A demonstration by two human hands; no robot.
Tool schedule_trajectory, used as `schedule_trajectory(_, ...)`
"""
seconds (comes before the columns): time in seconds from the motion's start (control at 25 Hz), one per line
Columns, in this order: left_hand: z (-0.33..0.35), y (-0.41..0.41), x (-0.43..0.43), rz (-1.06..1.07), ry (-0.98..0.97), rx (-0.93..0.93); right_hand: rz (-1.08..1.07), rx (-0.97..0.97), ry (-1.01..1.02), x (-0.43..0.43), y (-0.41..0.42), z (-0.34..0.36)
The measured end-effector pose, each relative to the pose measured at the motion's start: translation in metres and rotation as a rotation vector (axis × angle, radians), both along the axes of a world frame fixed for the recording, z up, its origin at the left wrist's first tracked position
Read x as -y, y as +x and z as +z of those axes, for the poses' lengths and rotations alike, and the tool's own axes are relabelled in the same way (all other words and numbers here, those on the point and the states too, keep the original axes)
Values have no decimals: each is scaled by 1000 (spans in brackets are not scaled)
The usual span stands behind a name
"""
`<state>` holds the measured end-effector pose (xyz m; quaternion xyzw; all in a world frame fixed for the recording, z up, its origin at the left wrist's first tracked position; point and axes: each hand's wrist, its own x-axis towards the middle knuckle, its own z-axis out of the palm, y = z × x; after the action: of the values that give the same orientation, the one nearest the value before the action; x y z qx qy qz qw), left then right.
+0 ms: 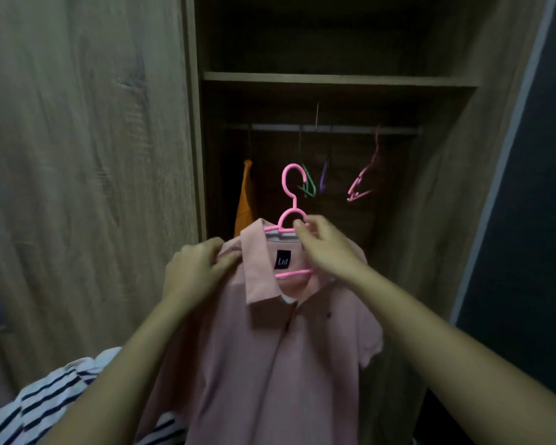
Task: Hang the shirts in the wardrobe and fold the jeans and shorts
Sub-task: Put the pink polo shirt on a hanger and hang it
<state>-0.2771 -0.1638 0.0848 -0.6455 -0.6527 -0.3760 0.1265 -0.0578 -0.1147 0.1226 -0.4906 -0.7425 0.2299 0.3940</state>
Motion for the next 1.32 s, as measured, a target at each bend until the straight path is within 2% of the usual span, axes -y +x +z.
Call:
schedule_trajectory(0.04, -3, 9, -2, 21, -5, -16, 18, -46, -179, -2, -12, 0)
schedule_trajectory(0.12, -6, 29, -5, 54, -6, -74, -18, -136, -334, -6, -30, 6)
schedule_trajectory(0.24, -5, 59, -10, 59, -33, -106, -53, -336, -431, -24, -36, 19)
schedule_trajectory(0.32, -2, 69, -14, -36, -88, -35, -42, -534, -469, -41, -35, 19)
schedule_trajectory(0.4, 2, 75, -19, -185, -122, 92, -20, -654, -404, -60, -36, 15)
schedule_trajectory(0.48, 6, 82, -25, -291, -119, 164, 8, -602, -326, -83, -38, 10)
schedule_trajectory(0.6, 9, 92, -43, -329, -140, 209, 97, -414, -232, -115, -41, 18)
schedule_trajectory(0.88, 37, 89, -122, -316, -35, 258, 217, -329, -158, -199, -62, 64)
schedule_trajectory(1.0, 48, 86, -160, -294, 3, 253, 272, -294, -158, -237, -66, 81)
schedule_trajectory(1.32, 73, 89, -255, -170, 40, 292, 259, -203, -237, -314, -79, 119)
